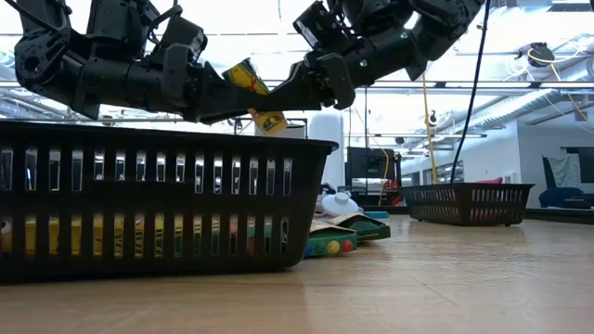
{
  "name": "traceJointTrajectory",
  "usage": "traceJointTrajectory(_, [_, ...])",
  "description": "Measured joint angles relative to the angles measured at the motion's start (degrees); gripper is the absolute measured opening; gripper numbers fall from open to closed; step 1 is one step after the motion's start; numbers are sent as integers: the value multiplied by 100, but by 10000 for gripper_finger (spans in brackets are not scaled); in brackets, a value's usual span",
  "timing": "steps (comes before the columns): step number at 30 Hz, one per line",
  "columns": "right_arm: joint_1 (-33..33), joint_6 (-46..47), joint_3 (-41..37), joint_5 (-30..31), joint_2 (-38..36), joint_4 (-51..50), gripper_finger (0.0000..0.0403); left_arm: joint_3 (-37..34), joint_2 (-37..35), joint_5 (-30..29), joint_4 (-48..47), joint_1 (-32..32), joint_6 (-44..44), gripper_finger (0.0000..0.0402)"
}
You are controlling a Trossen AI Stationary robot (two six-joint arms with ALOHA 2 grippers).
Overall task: Pick & Place School Supplies
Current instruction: Put the yellow crayon box into the bottom black bin
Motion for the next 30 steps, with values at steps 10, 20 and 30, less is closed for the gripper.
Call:
traceJointTrajectory(10, [5,142,1,-39,-280,-602,112,17,-11,-3,-21,3,-38,43])
traceJointTrajectory(20, [8,315,1,6,-577,-769,199,33,-24,3,43,2,-9,44])
traceJointTrajectory(30, [-3,247,4,719,-1005,-1236,224,6,-15,74,-136,-42,-38,31])
